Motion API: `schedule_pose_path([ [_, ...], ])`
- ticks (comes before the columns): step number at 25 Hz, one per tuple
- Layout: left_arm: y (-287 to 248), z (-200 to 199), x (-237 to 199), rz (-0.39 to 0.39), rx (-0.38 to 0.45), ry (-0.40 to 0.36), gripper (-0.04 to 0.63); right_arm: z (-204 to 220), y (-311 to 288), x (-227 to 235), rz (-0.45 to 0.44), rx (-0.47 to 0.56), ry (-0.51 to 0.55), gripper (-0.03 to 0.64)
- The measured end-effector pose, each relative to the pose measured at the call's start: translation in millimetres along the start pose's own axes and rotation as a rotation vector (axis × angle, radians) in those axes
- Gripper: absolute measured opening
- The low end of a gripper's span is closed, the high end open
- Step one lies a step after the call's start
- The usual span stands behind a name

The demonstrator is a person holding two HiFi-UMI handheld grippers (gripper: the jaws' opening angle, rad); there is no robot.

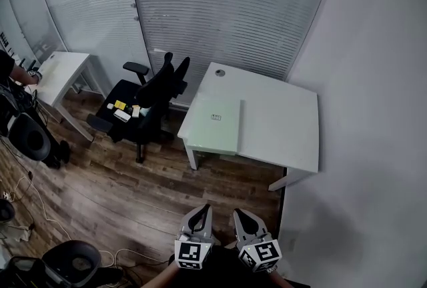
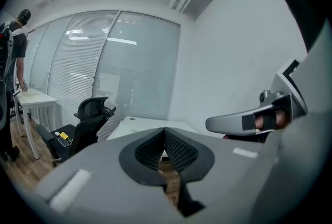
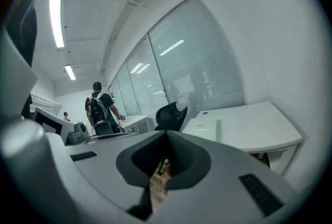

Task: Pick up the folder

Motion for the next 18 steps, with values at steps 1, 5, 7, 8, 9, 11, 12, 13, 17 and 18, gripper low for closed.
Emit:
schedule_pose_path([
  [1,-1,1,-4,0.002,0.001,0.002,0.005,-1,-2,-2,0.002,0.002,-0.004,0.0],
  [5,-1,4,-14,0.006,-0.004,0.013,0.005,3,-12,-4,0.007,0.0,0.016,0.0],
  [7,0,4,-19,0.008,-0.006,0.017,0.005,2,-15,-8,0.003,-0.009,0.016,0.0],
  [8,1,4,-21,0.01,-0.006,0.021,0.005,0,-16,-10,0.004,-0.01,0.01,0.0],
  [9,1,5,-23,0.012,-0.007,0.027,0.005,0,-18,-11,0.006,-0.011,0.005,0.0],
  [11,1,6,-26,0.021,-0.009,0.041,0.005,0,-20,-14,0.008,-0.017,-0.005,0.0],
  [12,2,7,-27,0.026,-0.009,0.048,0.005,1,-22,-15,0.006,-0.022,-0.006,0.0],
  [13,4,8,-28,0.03,-0.009,0.055,0.005,1,-23,-17,0.003,-0.028,-0.003,0.0],
  [17,15,6,-38,0.02,0.008,0.081,0.005,-8,-33,-28,-0.023,-0.033,0.036,0.0],
  [18,17,5,-42,0.009,0.013,0.089,0.005,-12,-36,-31,-0.031,-0.03,0.045,0.0],
])
Point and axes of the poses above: the fingertips, and each gripper's own axes: y backward along the fingers, x to its right, z out of its underside, the point moved 1 cm from there along y, backward along the fingers, and after that the axes turned 11 degrees about -x, right-handed, at the moved point
